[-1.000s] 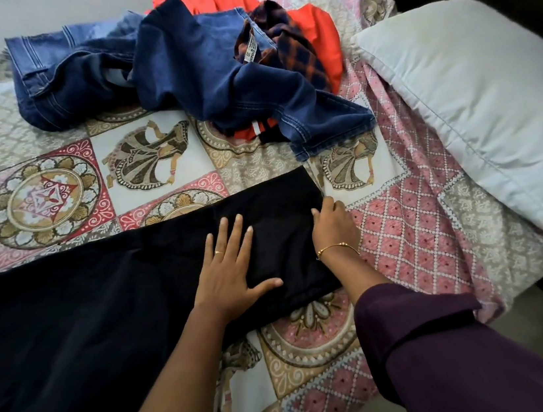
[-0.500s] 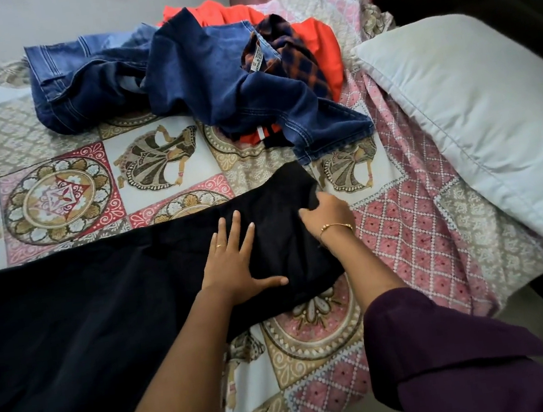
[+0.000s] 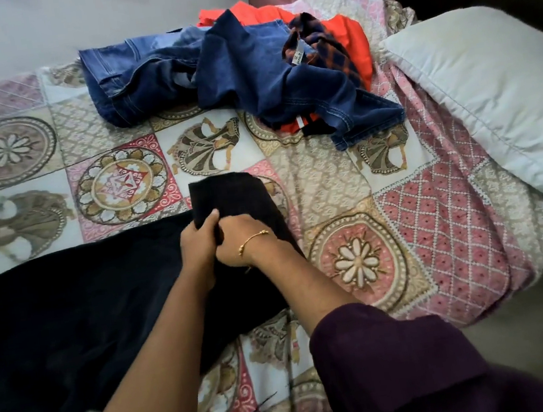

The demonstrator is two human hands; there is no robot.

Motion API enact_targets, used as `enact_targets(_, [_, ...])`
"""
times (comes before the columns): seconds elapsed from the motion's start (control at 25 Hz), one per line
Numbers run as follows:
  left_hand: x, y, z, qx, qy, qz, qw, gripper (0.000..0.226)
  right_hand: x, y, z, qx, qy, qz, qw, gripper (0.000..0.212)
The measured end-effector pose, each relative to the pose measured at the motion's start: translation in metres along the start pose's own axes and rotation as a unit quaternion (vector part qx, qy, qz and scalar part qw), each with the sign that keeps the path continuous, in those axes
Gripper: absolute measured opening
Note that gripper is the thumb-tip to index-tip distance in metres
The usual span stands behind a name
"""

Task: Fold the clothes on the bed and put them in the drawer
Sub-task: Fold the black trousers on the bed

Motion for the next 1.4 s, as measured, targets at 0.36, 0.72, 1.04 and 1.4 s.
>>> enact_targets(0.36, [0.035, -0.013, 0.070, -0.009, -0.178, -0.138, 0.974, 0.027, -0.046, -0.010, -0.079, -0.161, 0.101, -0.074, 0.979, 0.060])
enact_targets(0.72, [0.061, -0.004, 0.051, 0.052, -0.572, -0.437, 0.692, 0.096, -0.059, -0.026, -0.109, -0.226, 0.171, -0.086, 0.955, 0.070])
enact_targets(1.04, [0.080, -0.023, 0.049, 0.145, -0.662, -0.361, 0.641, 0.145, -0.063, -0.029, -0.109, -0.252, 0.122, -0.105, 0.954, 0.084])
enact_targets(1.4, [0.080, -0.013, 0.053, 0.100, -0.664, -0.291, 0.681, 0.152, -0.065, -0.016, -0.072, -0.302, 0.115, -0.147, 0.935, 0.056])
Point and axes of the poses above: each hand's wrist, its own y-axis away from the middle knuckle, its own z-axis out of the back of the hand, x = y × z, the point moved 2 cm from there along -y, towards the middle knuckle, and after that the axes turned 11 degrees about -y, right-handed, at the moved point
